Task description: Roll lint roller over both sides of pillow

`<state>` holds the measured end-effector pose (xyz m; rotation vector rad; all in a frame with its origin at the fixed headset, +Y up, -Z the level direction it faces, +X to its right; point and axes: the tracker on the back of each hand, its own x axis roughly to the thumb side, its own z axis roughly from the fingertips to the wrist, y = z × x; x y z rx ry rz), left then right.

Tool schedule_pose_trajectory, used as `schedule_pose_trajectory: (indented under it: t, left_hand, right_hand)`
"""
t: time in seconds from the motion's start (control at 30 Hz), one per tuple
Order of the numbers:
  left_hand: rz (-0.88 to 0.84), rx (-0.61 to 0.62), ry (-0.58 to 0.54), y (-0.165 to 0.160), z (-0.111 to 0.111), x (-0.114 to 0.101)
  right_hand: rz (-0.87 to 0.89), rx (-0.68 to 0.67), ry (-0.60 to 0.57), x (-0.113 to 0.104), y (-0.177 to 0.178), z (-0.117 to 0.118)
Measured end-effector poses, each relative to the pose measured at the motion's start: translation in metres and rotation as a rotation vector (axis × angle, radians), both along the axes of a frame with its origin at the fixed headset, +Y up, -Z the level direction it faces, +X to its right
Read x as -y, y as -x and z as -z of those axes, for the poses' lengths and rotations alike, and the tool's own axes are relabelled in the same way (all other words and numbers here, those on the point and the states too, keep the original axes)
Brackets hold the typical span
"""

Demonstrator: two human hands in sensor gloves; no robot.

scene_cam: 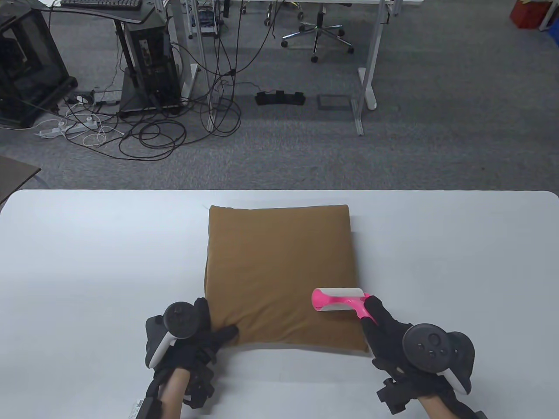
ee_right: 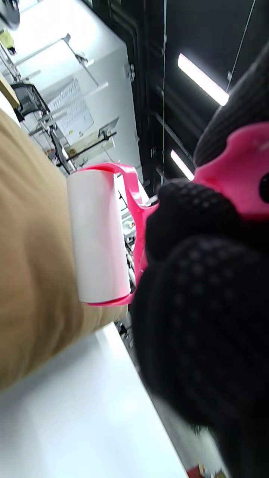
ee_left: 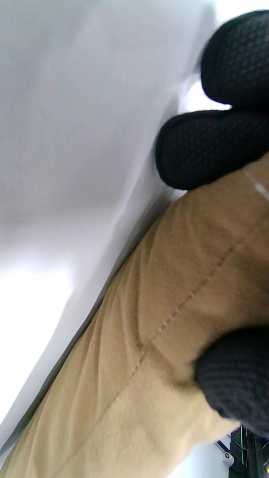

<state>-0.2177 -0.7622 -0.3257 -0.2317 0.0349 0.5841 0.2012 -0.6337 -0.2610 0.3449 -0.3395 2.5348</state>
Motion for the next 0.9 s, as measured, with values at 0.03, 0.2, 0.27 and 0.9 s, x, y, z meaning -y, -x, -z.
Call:
schedule_pose_trajectory:
  t: [0.03,0.2,0.27,0.9]
  left_hand:
    - [0.001,0.000,0.000,0.000,0.000,0.000]
    - [0.001,0.002,0.001,-0.001,0.000,0.000]
    - [0.003,0.005,0.000,-0.001,0.000,0.000]
    - [0.005,0.013,0.018,-0.002,0.002,-0.001]
  right_hand:
    - [-0.020,-0.013,-0.006,-0.001,0.008,-0.002]
    - [-0.166,-0.020,-0.035,0.005,0.050,-0.002]
    - [-0.211,-0.008,-0.037,0.010,0.063,0.004]
    - [-0.213,0.124,0.133,0.024,0.144,0.123]
